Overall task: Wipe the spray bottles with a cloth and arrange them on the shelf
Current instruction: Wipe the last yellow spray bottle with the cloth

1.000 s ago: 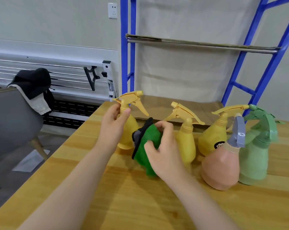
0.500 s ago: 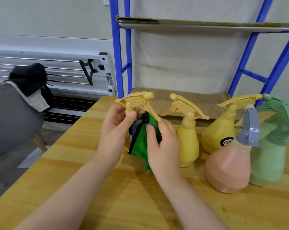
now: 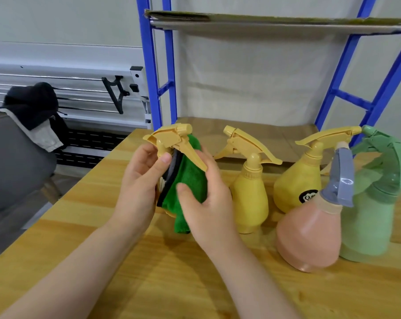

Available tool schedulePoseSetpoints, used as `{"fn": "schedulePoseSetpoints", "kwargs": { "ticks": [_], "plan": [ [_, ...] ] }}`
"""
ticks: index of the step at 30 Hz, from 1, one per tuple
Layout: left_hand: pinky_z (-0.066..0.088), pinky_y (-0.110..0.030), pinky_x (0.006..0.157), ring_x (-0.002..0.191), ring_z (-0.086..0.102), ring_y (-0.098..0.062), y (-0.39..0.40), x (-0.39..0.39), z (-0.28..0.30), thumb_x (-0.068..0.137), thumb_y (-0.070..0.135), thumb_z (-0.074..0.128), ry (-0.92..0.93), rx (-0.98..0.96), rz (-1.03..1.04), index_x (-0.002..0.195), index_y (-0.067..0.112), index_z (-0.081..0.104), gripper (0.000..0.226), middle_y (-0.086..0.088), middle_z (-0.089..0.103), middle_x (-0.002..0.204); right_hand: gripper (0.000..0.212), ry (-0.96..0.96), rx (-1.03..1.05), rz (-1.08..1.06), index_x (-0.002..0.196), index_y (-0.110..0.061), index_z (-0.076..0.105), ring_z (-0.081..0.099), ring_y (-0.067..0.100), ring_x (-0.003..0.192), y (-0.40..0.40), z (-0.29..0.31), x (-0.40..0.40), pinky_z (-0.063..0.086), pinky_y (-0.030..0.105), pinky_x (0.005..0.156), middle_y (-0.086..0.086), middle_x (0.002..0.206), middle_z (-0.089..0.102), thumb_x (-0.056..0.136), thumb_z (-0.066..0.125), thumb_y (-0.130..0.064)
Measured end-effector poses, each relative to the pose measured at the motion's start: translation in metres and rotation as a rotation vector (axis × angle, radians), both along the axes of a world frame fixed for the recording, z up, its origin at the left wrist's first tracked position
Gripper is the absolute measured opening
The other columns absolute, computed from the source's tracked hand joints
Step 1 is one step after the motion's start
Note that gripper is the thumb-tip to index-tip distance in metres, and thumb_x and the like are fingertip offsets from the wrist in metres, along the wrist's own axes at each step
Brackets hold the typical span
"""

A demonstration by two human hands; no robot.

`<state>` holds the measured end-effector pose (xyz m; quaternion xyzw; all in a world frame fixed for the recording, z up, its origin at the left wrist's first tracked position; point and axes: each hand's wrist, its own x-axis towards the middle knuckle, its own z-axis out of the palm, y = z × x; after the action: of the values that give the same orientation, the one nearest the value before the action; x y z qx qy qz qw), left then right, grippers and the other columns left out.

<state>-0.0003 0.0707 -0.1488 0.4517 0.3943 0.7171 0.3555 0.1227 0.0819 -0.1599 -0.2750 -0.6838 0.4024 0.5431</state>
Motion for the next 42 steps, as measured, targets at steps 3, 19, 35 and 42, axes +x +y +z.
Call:
{"fn": "schedulePoseSetpoints", "kwargs": {
  "ticks": [3,19,35,42],
  "plan": [
    [0.051,-0.039,0.096,0.111,0.063,-0.023,0.000,0.002,-0.001,0.087,0.026,0.064,0.020,0.010,-0.029,0.116,0.017,0.063,0.031,-0.003,0.069,0.112,0.065,-0.236,0.098,-0.126,0.146,-0.031,0.041,0.033,0.001,0.140,0.006,-0.001,0.000,0.034,0.035,0.115,-0.015,0.150,0.040,0.087,0.069,-0.028],
    [0.053,-0.030,0.090,0.103,0.065,-0.020,-0.004,0.007,0.000,0.090,0.020,0.056,0.061,0.027,-0.112,0.107,0.020,0.071,0.023,-0.004,0.070,0.103,0.052,-0.583,0.286,-0.401,0.132,-0.017,0.046,0.053,0.017,0.111,-0.004,-0.002,0.000,0.046,0.027,0.095,0.000,0.119,0.058,0.092,0.053,-0.049],
    [0.058,-0.028,0.070,0.077,0.070,-0.011,-0.003,-0.016,0.020,0.101,0.032,0.042,-0.396,0.034,0.026,0.097,0.019,0.064,0.026,0.004,0.072,0.084,0.075,-0.565,0.212,-0.227,0.148,-0.017,0.026,0.041,0.011,0.130,-0.009,-0.010,-0.006,0.040,0.027,0.108,-0.003,0.140,0.043,0.090,0.034,-0.065],
    [0.056,-0.026,0.064,0.074,0.070,-0.010,0.000,-0.023,0.022,0.100,0.037,0.045,-0.531,0.020,0.036,0.096,0.021,0.070,0.030,0.005,0.069,0.088,0.063,-0.496,0.134,-0.132,0.145,-0.028,0.029,0.041,-0.001,0.126,-0.008,-0.009,-0.004,0.035,0.010,0.102,-0.014,0.137,0.044,0.091,0.044,-0.058]
  ]
}}
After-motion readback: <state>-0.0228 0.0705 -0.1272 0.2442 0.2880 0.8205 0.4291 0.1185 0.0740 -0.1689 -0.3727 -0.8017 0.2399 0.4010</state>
